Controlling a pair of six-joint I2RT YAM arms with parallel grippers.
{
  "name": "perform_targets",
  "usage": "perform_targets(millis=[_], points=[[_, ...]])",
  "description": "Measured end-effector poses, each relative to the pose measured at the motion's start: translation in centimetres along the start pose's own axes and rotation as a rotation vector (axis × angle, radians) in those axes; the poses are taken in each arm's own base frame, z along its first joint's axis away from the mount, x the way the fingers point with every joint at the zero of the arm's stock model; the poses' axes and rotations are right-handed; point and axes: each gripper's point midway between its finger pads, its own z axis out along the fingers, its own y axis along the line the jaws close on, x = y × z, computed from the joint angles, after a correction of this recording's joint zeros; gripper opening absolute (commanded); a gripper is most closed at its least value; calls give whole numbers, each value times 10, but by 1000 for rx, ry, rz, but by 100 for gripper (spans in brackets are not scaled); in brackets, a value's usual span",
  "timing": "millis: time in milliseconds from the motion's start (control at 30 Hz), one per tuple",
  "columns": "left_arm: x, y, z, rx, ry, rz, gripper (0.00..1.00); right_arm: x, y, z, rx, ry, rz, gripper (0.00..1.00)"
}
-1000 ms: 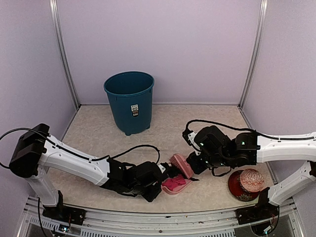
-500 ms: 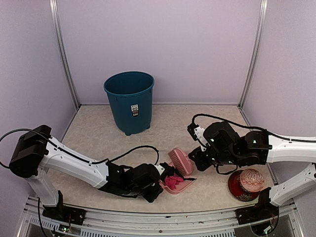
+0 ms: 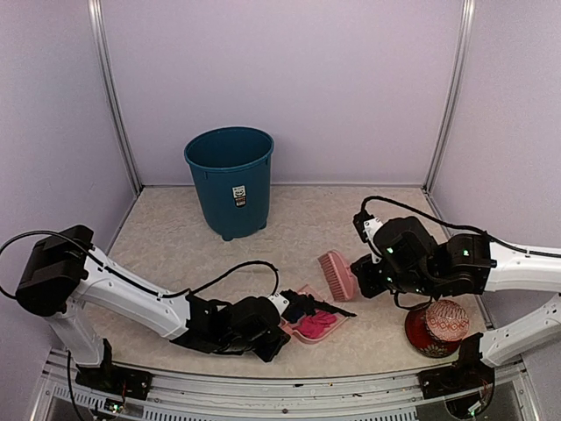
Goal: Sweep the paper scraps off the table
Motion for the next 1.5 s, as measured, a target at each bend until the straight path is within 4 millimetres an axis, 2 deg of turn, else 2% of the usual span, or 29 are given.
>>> perform_targets(millis=[467, 1000, 1267, 1500], points=[[1, 5, -1, -12, -42, -23, 0, -2, -33, -14, 127, -65, 59, 0], [0, 31, -8, -69, -49, -57, 0, 26, -80, -10, 241, -52, 128, 0], [-18, 42, -20, -74, -94, -102, 0, 35, -98, -7, 252, -61, 207, 0], [-31, 52, -27, -86, -123, -133, 0, 41, -106, -7, 242, -72, 267, 0]])
